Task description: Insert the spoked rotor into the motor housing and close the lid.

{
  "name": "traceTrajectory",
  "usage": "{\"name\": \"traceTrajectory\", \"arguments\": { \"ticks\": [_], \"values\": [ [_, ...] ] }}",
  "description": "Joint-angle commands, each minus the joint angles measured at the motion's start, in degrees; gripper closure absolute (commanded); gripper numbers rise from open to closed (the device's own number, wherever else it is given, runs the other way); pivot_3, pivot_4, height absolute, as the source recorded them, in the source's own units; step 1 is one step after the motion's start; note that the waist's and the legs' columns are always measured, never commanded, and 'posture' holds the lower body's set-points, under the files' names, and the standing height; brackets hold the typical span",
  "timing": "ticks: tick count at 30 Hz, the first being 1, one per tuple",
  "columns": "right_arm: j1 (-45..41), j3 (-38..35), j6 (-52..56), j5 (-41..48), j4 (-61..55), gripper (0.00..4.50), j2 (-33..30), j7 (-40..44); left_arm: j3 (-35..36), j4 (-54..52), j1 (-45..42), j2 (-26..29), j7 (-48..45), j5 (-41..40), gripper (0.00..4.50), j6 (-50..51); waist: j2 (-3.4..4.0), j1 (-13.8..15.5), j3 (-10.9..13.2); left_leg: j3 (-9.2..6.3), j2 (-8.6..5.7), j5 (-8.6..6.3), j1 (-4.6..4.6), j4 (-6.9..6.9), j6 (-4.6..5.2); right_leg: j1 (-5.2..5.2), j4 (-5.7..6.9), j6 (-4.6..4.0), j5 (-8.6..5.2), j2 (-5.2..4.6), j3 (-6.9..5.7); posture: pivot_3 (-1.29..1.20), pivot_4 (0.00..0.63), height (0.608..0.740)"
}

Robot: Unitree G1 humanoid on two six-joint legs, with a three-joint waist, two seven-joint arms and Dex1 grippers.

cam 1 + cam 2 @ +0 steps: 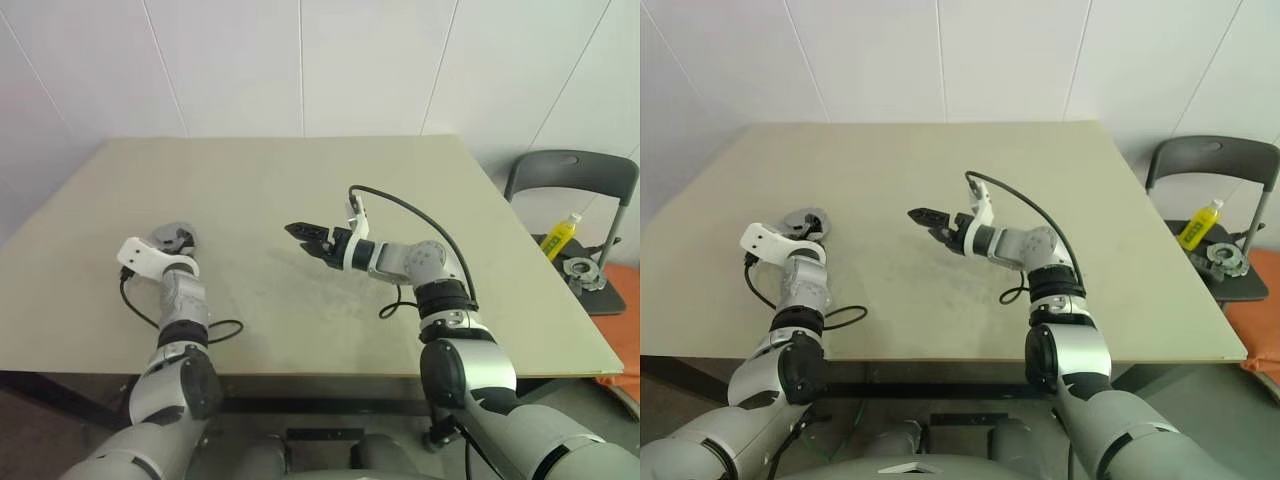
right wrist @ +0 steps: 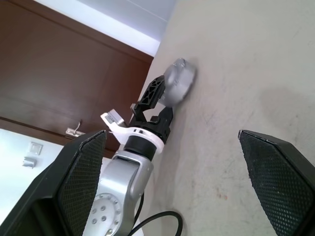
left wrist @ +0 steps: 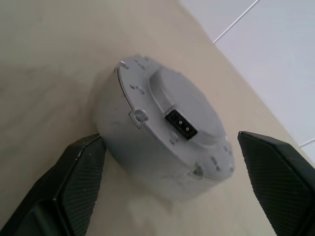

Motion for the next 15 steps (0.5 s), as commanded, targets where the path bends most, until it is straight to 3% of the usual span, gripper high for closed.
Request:
{"name": "traceTrajectory", "arguments": {
  "ticks": [1, 8, 11, 15],
  "values": [
    [-1.5, 0.1, -0.8, 0.2, -0.8, 0.0, 0.0, 1.0, -2.3, -12.0, 1.3, -1.7, 3.5, -1.2, 0.06, 7.3, 0.0, 0.0, 0.0, 0.0, 0.0, 0.0, 0.0, 0.0, 0.0, -0.01, 0.0, 0.0, 0.0, 0.01, 0.0, 0.0, 0.0, 0.74],
    [-1.7, 0.5, -2.0, -1.0, -1.2, 0.0, -0.5, 0.9, -6.8, -33.3, 8.3, -6.4, 7.0, -5.0, 0.06, 24.7, 0.0, 0.0, 0.0, 0.02, 0.0, 0.0, -0.01, 0.02, 0.0, 0.01, -0.01, -0.01, 0.0, 0.01, -0.01, 0.0, 0.0, 0.74],
    [-1.7, 1.0, -8.5, -4.4, -1.8, 0.0, -1.4, -2.2, -9.5, -39.6, 11.6, -6.5, 5.7, -6.1, 0.06, 30.9, 0.01, -0.1, 0.0, 0.03, 0.0, 0.0, 0.0, 0.01, 0.0, 0.01, -0.01, -0.02, -0.01, 0.02, 0.0, 0.0, 0.0, 0.74],
    [-0.1, 5.9, -20.2, -13.2, -3.6, 0.0, -3.4, -5.8, -14.2, -40.5, 13.7, -3.5, -2.0, -2.7, 0.06, 30.8, 0.03, -0.1, 0.0, 0.06, -0.02, 0.0, 0.02, 0.02, -0.01, 0.02, -0.01, -0.05, -0.01, 0.02, -0.01, 0.0, 0.0, 0.74]
  ]
}}
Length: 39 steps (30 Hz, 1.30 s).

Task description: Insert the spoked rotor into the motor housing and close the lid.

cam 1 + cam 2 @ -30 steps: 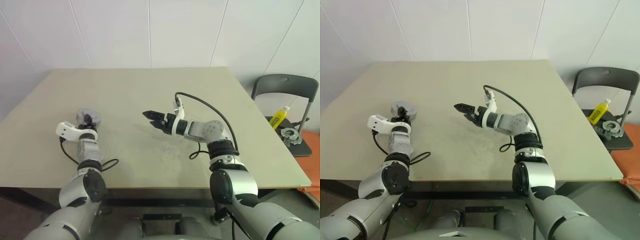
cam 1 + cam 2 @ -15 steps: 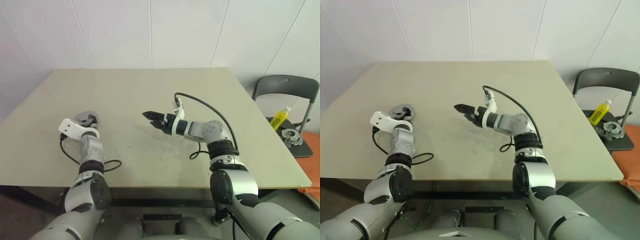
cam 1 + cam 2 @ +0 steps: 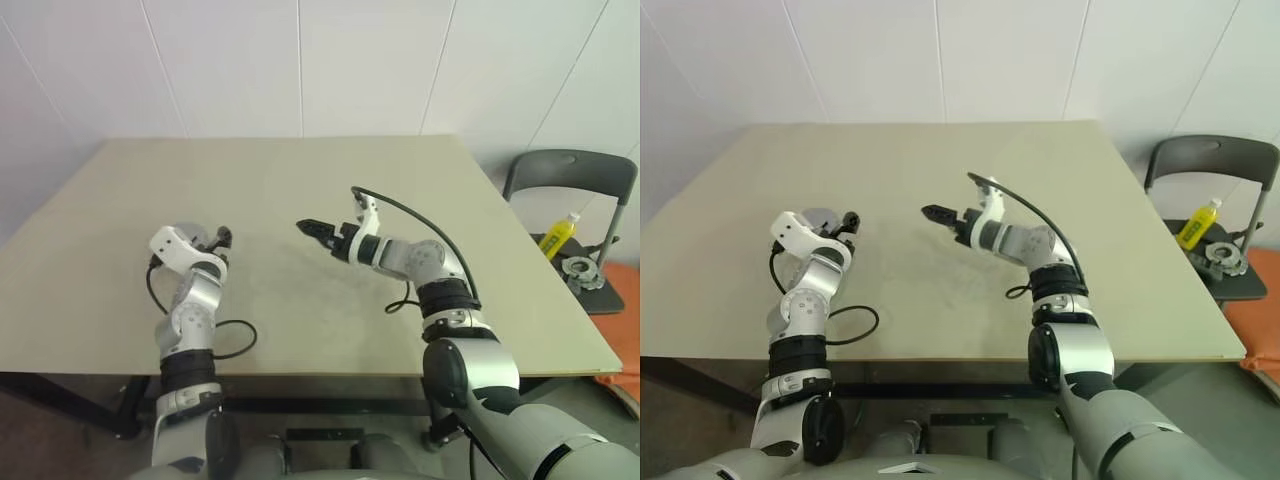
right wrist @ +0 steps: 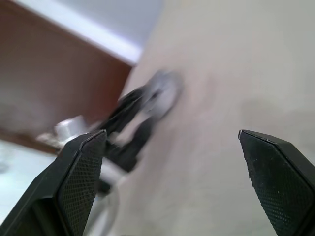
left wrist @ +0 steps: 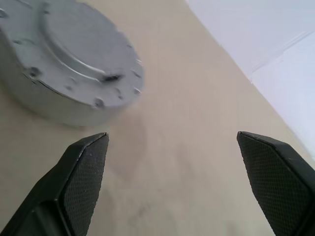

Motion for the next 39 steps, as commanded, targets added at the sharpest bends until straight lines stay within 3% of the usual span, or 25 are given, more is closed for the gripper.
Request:
{"name": "traceTrajectory", "arguments": {
  "ticks": [1, 7, 16, 26, 39],
  "values": [
    [0.6, 4.3, -10.6, -7.0, -4.5, 0.0, -1.7, -2.3, -4.7, -1.9, 0.3, 3.7, -8.1, 3.9, 0.06, -2.4, 0.0, 0.0, 0.0, 0.0, 0.0, 0.0, 0.0, 0.0, 0.0, 0.0, -0.01, -0.01, 0.0, 0.0, 0.0, 0.0, 0.0, 0.74],
    [7.4, 9.5, -23.4, -13.3, -11.3, 0.0, -3.6, 0.1, -11.6, 5.8, 0.2, 9.6, -28.3, 10.9, 0.06, -16.9, 0.05, 0.0, 0.0, 0.04, 0.0, 0.0, -0.01, -0.14, -0.01, 0.02, -0.2, -0.04, -0.01, -0.01, 0.01, 0.0, 0.0, 0.74],
    [14.8, 12.3, -27.6, -12.2, -21.1, 0.0, -7.7, 12.2, -12.6, 10.8, 0.9, 12.6, -51.8, 9.1, 0.06, -28.6, 0.1, 0.0, 0.0, 0.02, 0.06, 0.0, -0.04, -0.32, 0.0, 0.05, -0.55, -0.08, 0.02, -0.02, 0.01, 0.0, 0.0, 0.74],
    [20.2, 16.4, -36.5, -15.2, -24.9, 0.0, -14.0, 22.1, -15.3, 12.8, 1.0, 16.8, -66.0, 10.9, 0.06, -31.3, 0.11, 0.1, 0.1, -0.02, 0.07, -0.01, -0.03, -0.32, 0.01, 0.2, -0.81, -0.24, -0.03, -0.02, -0.03, 0.0, 0.0, 0.74],
    [22.9, 14.9, -38.9, -12.7, -24.5, 0.0, -14.9, 26.3, -16.2, 13.2, 3.3, 18.9, -74.5, 10.7, 0.06, -30.9, 0.15, 0.8, 0.1, -0.05, 0.11, -0.01, 0.0, -0.31, 0.01, 0.23, -0.81, -0.28, -0.03, -0.03, -0.03, 0.0, 0.0, 0.74]
  ]
}}
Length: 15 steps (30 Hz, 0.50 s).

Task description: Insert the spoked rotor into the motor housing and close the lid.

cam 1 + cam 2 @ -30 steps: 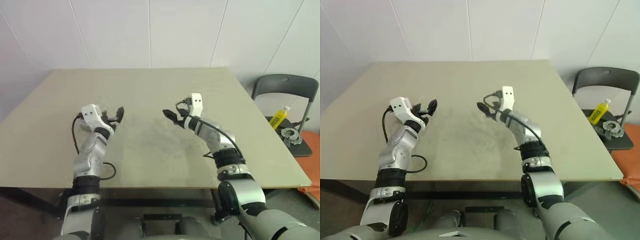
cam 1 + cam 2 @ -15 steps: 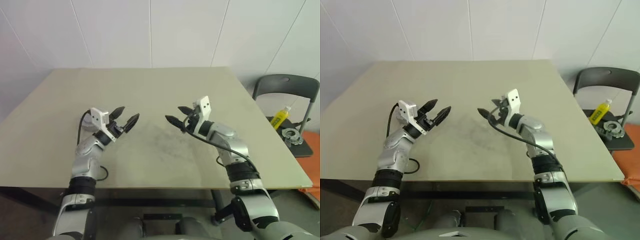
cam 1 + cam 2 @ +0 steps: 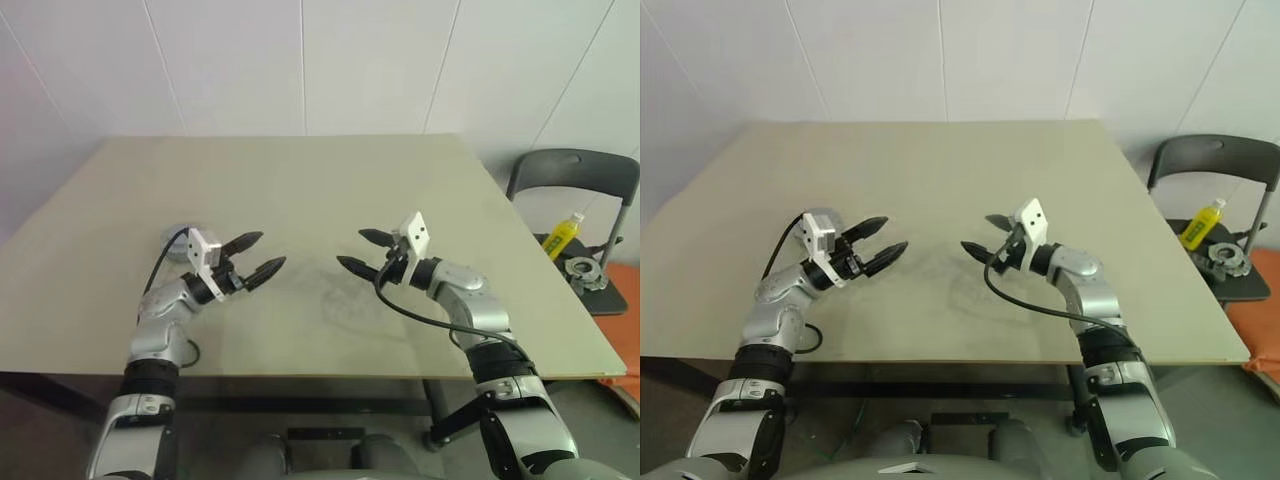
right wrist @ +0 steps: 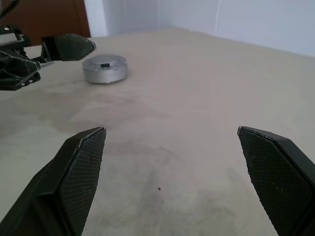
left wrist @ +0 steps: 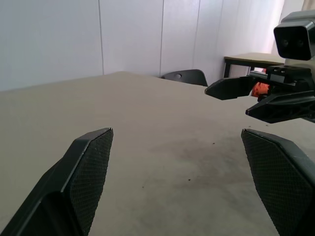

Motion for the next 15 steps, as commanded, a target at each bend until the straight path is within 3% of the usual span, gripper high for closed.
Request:
{"name": "traceTrajectory", "arguments": {
  "ticks": [1, 15],
  "values": [
    [-0.4, -1.1, -0.3, 2.1, -2.1, 0.0, -0.9, 1.9, 0.1, -0.1, -0.3, 1.0, -1.9, -0.3, 0.06, -1.0, 0.0, 0.3, 0.0, 0.0, 0.0, 0.0, 0.0, 0.0, 0.0, 0.0, 0.0, 0.0, 0.0, 0.0, 0.0, 0.0, 0.0, 0.74],
    [0.4, -0.1, 0.7, 1.4, -2.4, 0.0, -2.5, 3.9, 0.4, 0.9, -2.1, 0.4, -1.2, 0.1, 0.06, -1.8, 0.02, 1.0, 0.0, -0.01, 0.01, -0.01, 0.0, 0.0, -0.01, 0.0, -0.01, -0.02, -0.01, -0.03, 0.0, 0.0, 0.0, 0.74]
  ]
}}
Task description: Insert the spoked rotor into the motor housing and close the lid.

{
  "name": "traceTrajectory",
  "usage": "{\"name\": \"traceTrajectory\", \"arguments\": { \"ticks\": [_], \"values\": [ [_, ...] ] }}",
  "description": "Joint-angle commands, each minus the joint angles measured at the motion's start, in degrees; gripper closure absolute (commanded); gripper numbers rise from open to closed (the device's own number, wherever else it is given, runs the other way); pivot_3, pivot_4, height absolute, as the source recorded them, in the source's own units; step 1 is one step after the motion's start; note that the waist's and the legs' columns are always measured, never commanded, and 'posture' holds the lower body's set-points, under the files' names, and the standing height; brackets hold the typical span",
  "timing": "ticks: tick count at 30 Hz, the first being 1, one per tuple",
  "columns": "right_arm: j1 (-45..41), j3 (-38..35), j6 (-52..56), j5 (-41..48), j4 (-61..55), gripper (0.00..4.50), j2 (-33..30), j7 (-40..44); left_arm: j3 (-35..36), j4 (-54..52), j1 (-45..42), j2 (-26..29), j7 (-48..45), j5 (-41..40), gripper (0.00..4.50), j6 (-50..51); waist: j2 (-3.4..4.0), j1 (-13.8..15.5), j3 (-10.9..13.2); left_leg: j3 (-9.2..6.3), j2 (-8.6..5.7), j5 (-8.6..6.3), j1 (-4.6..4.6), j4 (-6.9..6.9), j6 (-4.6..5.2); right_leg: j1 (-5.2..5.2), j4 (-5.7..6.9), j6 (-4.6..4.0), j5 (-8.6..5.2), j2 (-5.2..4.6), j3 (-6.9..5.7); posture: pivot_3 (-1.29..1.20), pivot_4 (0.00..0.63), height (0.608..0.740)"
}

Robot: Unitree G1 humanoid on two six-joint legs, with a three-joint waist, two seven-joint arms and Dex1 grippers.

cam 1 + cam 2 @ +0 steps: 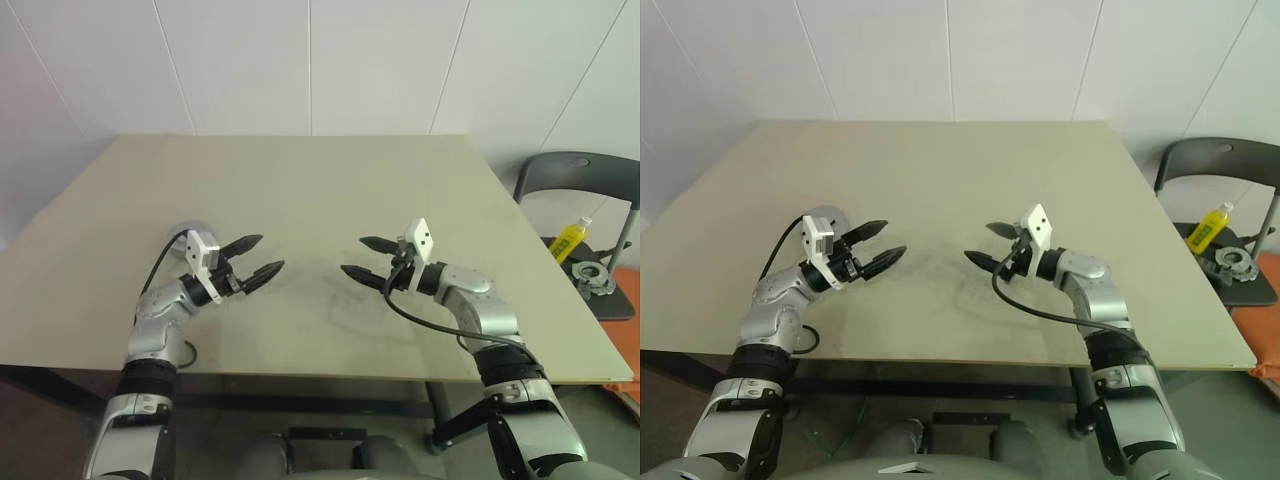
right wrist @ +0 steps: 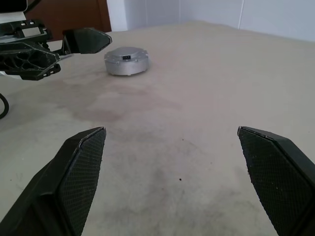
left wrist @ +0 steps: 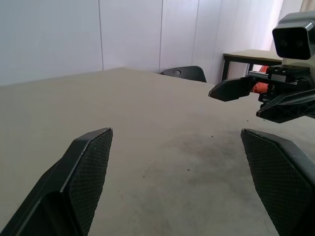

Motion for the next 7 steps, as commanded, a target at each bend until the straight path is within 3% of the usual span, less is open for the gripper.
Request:
{"name": "traceTrajectory", "arguments": {
  "ticks": [1, 7],
  "values": [
    [-0.7, -0.4, -0.4, 0.4, -2.3, 0.0, -0.3, -0.5, 0.3, -0.4, -1.9, 0.0, 0.2, 0.1, 0.06, -1.8, 0.0, 0.0, 0.0, 0.0, 0.0, 0.0, 0.0, 0.0, 0.0, 0.0, 0.0, 0.0, 0.0, 0.0, 0.0, 0.0, 0.0, 0.74],
    [-0.7, -0.8, -0.5, 0.2, -2.3, 0.0, 0.0, -2.5, -1.1, 0.9, -2.7, 0.2, 0.5, 2.0, 0.06, -3.4, 0.0, 0.0, 0.0, 0.01, -0.01, 0.0, 0.0, 0.0, 0.0, 0.0, 0.0, 0.0, 0.0, 0.0, 0.0, 0.0, 0.0, 0.74]
  ]
}}
